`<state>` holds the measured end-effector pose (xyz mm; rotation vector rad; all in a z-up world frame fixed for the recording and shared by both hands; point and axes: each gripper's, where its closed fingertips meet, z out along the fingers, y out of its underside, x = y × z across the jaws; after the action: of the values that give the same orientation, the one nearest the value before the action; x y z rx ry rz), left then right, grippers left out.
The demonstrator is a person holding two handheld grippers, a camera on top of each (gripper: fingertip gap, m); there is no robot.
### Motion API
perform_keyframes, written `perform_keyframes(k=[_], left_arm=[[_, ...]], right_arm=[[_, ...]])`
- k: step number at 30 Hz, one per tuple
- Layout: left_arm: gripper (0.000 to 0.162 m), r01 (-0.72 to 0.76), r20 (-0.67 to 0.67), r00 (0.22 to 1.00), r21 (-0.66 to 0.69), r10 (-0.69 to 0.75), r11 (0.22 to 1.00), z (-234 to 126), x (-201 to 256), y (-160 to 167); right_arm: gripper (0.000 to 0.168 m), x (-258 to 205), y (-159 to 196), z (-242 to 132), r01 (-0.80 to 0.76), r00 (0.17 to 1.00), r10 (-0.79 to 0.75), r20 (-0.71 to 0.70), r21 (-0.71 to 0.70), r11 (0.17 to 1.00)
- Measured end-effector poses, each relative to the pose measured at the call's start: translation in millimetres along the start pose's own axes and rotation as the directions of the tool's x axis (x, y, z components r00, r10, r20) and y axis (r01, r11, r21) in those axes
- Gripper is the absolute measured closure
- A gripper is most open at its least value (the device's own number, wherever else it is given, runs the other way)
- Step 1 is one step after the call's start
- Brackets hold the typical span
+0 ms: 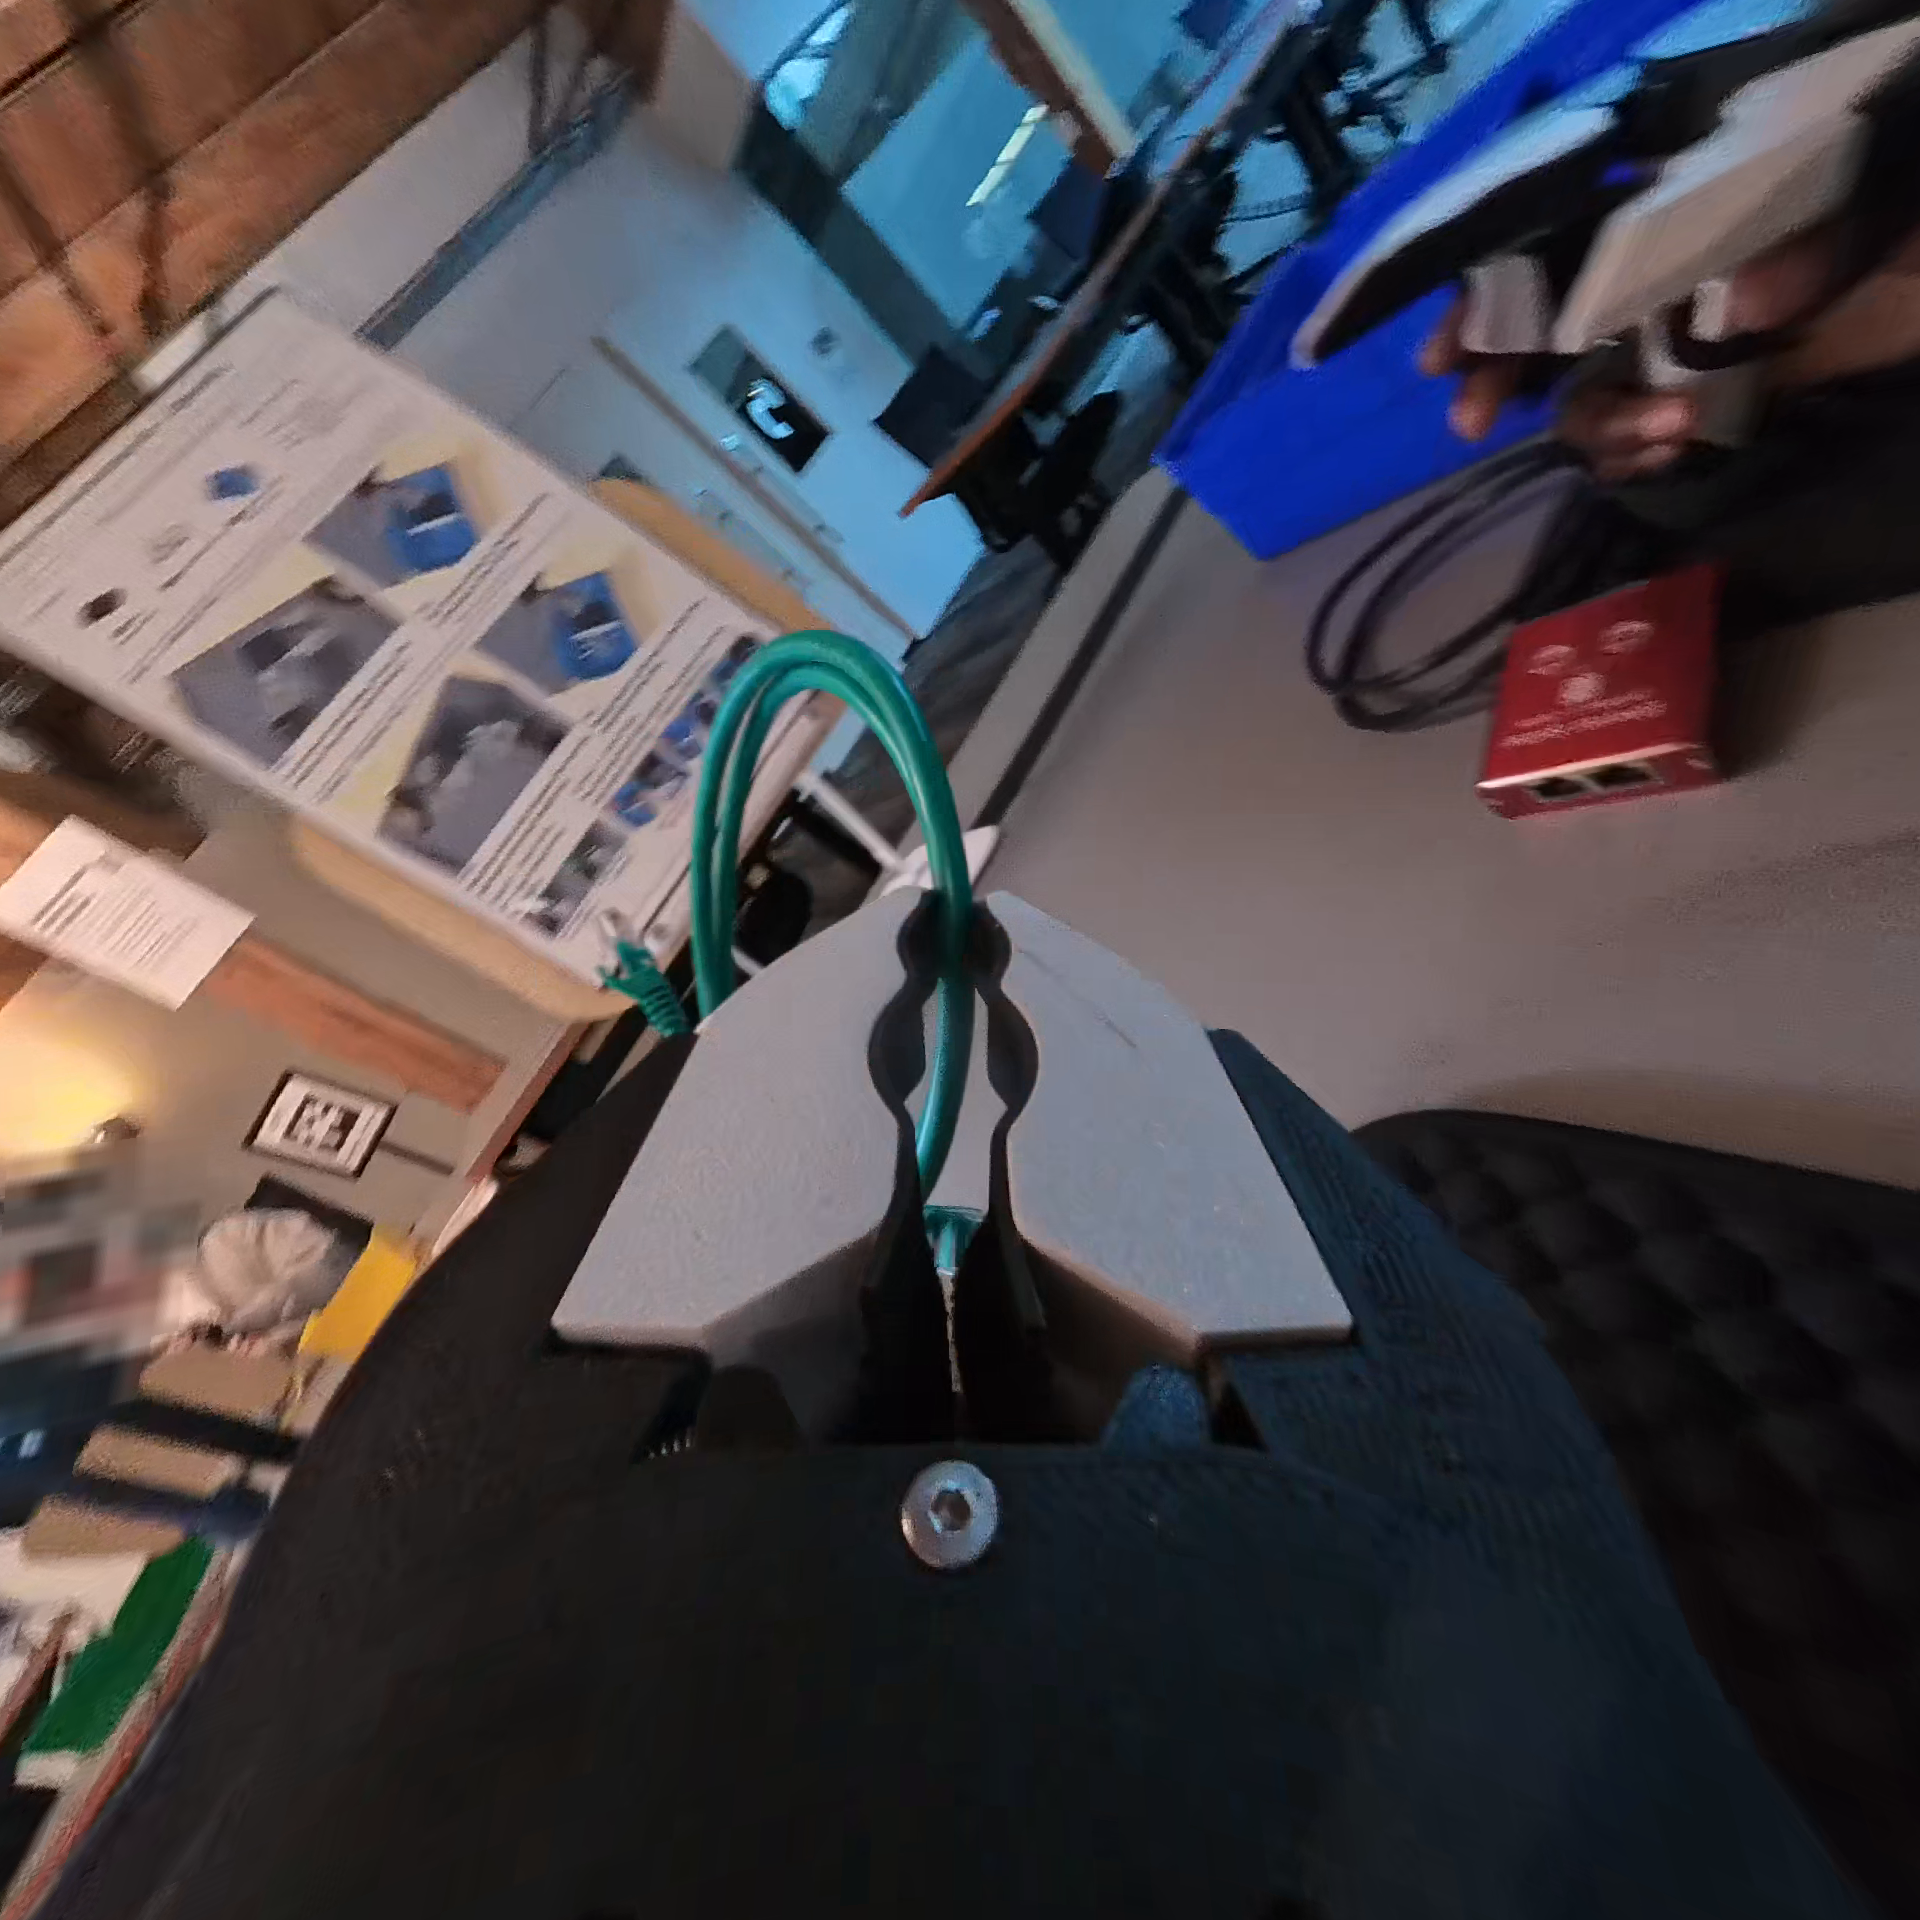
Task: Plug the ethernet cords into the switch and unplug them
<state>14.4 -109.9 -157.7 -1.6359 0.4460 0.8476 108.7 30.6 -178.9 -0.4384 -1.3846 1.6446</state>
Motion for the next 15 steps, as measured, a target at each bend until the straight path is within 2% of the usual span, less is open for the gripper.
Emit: perform_keyframes(k=[3,5,7,9,12,15], left_arm=[[0.156,-0.149,-0.073,0.986,0.015,0.15,0.989,12.8,27.5,-5.9],[0.156,-0.245,-0.102,0.964,0.011,0.245,0.969,19.7,42.1,-7.7],[0.156,-0.307,-0.123,0.943,0.025,0.308,0.951,24.8,54.0,-10.0],[0.156,-0.358,-0.122,0.924,0.051,0.362,0.932,28.1,61.0,-13.0],[0.156,-0.445,-0.128,0.885,0.058,0.448,0.894,32.9,67.8,-13.2],[0.156,-0.503,-0.151,0.848,0.077,0.508,0.861,37.1,76.0,-13.9]], right_arm=[[0.109,3.2,-5.2,7.1,-0.067,0.997,0.066,-0.037,-0.004,0.998],[0.107,7.0,-3.6,18.4,-0.251,0.965,0.249,-0.08,-0.028,0.968],[0.104,6.9,6.9,31.0,-0.491,0.868,0.479,-0.13,-0.087,0.867],[0.094,-1.1,16.1,40.6,-0.677,0.736,0.664,-0.132,-0.138,0.723],[0.095,-5.3,15.9,47.7,-0.825,0.565,0.82,-0.09,-0.102,0.557],[0.106,-2.9,22.1,50.3,-0.886,0.463,0.882,-0.083,-0.068,0.459]])
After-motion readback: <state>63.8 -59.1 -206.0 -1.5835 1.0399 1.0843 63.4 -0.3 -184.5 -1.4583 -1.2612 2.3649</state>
